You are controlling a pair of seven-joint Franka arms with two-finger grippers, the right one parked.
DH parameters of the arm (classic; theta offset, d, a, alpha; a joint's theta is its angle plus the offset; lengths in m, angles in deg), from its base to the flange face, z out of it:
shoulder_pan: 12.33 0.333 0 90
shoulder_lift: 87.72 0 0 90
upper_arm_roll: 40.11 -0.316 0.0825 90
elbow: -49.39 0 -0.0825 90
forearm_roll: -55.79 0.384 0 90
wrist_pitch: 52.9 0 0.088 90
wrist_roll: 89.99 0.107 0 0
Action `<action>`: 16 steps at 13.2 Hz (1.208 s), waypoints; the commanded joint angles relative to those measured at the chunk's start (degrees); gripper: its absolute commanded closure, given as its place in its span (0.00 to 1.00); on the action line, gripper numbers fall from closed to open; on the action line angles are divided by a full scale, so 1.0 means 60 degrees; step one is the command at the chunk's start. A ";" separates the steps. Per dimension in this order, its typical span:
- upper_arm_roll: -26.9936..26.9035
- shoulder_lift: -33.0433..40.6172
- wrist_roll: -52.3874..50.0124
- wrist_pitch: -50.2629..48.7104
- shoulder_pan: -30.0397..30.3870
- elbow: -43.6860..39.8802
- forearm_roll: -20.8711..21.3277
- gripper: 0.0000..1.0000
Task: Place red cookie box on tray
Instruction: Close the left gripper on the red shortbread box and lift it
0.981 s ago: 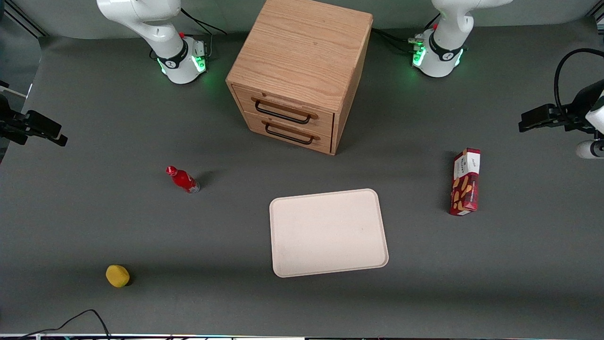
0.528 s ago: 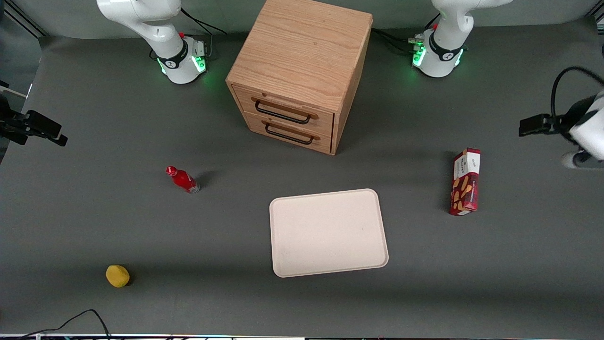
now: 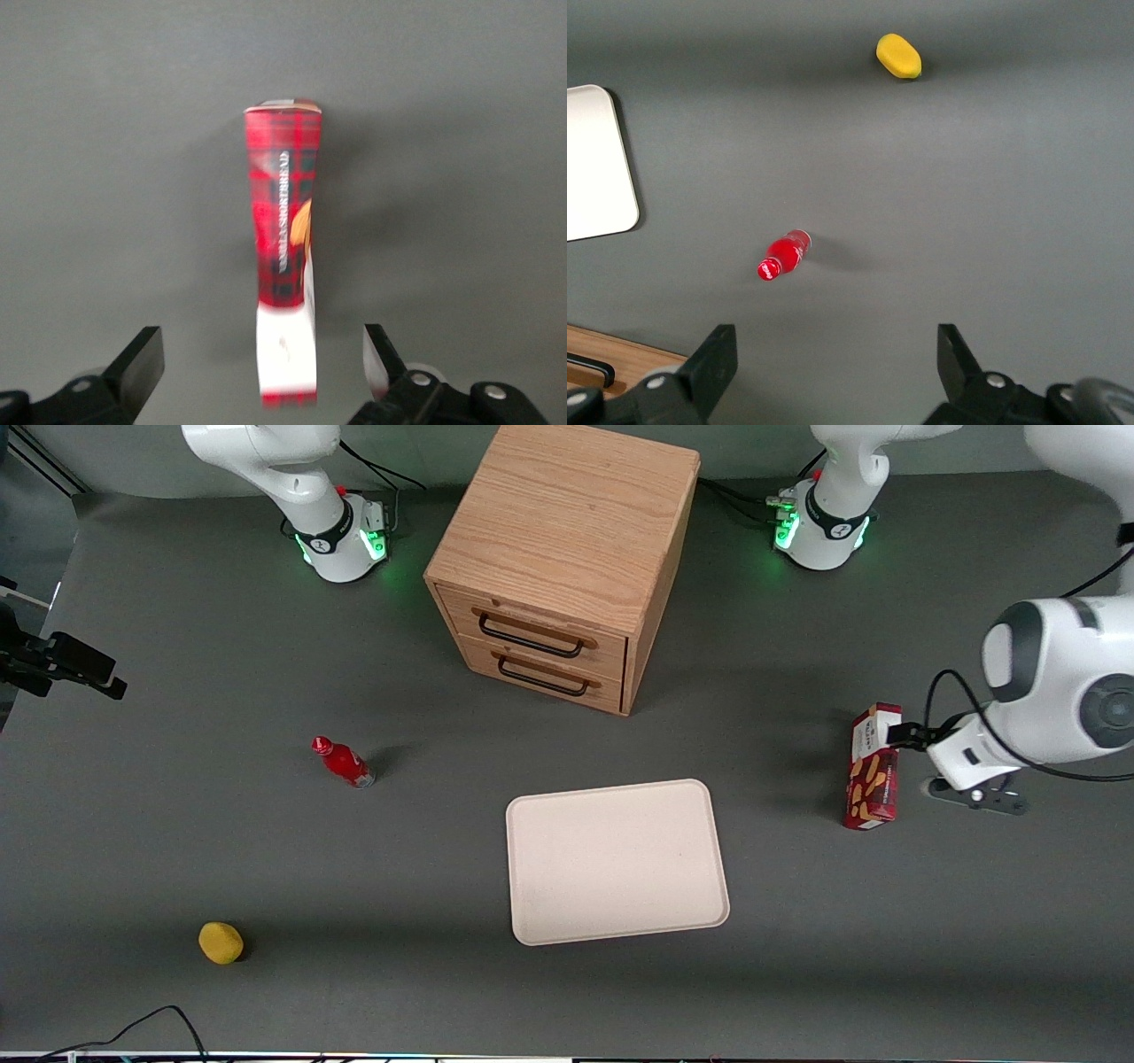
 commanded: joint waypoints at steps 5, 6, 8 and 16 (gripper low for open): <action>-0.0032 -0.0803 0.0258 0.3270 -0.0055 0.1440 -0.0247 1.00; -0.0032 -0.0803 0.0244 0.3269 -0.0055 0.1440 -0.0262 1.00; -0.0032 -0.0760 0.0258 0.3081 -0.0041 0.1265 -0.0247 1.00; 0.0027 -0.0436 -0.0455 -0.5405 -0.0084 -0.5053 -0.0538 1.00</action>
